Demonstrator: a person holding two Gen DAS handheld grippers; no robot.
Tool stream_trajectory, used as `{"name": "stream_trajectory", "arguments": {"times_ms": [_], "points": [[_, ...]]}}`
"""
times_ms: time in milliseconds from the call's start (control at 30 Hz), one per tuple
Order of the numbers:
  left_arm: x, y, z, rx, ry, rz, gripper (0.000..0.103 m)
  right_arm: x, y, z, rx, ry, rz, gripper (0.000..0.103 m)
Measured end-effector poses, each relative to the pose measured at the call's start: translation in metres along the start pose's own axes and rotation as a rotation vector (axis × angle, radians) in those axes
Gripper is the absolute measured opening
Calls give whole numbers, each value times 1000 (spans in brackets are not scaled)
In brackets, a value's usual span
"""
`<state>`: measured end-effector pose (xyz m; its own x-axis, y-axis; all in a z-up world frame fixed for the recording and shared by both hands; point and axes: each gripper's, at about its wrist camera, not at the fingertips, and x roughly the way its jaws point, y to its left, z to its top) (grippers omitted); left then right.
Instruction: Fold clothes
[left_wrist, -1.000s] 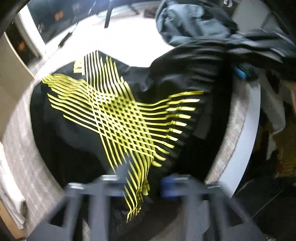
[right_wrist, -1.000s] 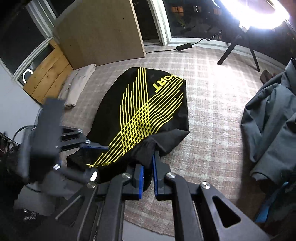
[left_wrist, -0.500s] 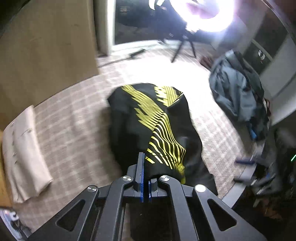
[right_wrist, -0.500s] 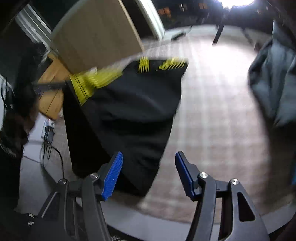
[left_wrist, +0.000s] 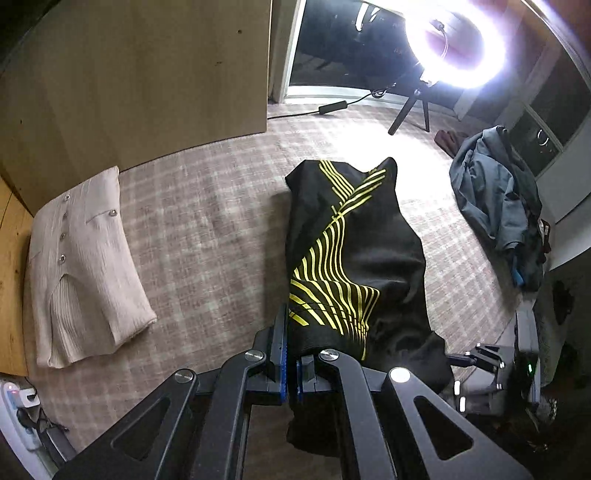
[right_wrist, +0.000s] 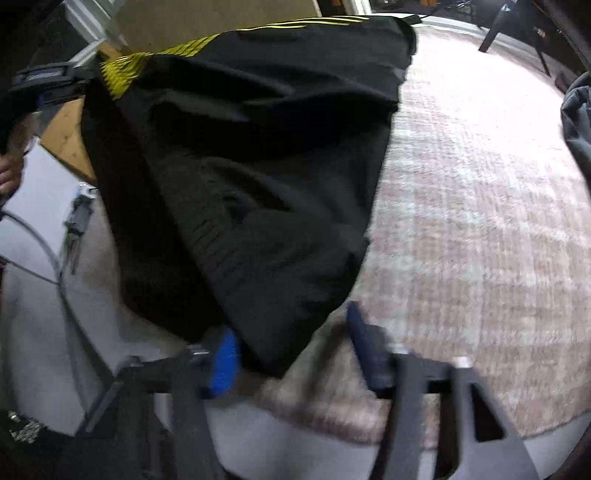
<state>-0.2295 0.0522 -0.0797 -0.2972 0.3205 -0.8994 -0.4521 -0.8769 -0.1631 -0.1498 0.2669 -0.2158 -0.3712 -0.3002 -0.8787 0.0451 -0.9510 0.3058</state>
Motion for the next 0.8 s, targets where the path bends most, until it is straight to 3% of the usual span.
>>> {"name": "stream_trajectory", "arguments": {"times_ms": [100, 200, 300, 433, 600, 700, 800], "points": [[-8, 4, 5, 17, -4, 29, 2, -16, -15, 25, 35, -35, 25, 6], [-53, 1, 37, 61, -77, 70, 2, -69, -19, 72, -51, -147, -63, 5], [-107, -5, 75, 107, -166, 100, 2, -159, -7, 135, -177, -311, -196, 5], [-194, -36, 122, 209, -279, 217, 2, -289, 39, 195, -331, -526, -353, 5], [-278, -77, 148, 320, -356, 307, 4, -389, 75, 217, -383, -649, -445, 5], [-297, -90, 146, 384, -366, 324, 6, -412, 79, 215, -408, -656, -478, 5], [-292, -94, 143, 390, -333, 290, 6, -413, 66, 213, -411, -628, -471, 5]]}}
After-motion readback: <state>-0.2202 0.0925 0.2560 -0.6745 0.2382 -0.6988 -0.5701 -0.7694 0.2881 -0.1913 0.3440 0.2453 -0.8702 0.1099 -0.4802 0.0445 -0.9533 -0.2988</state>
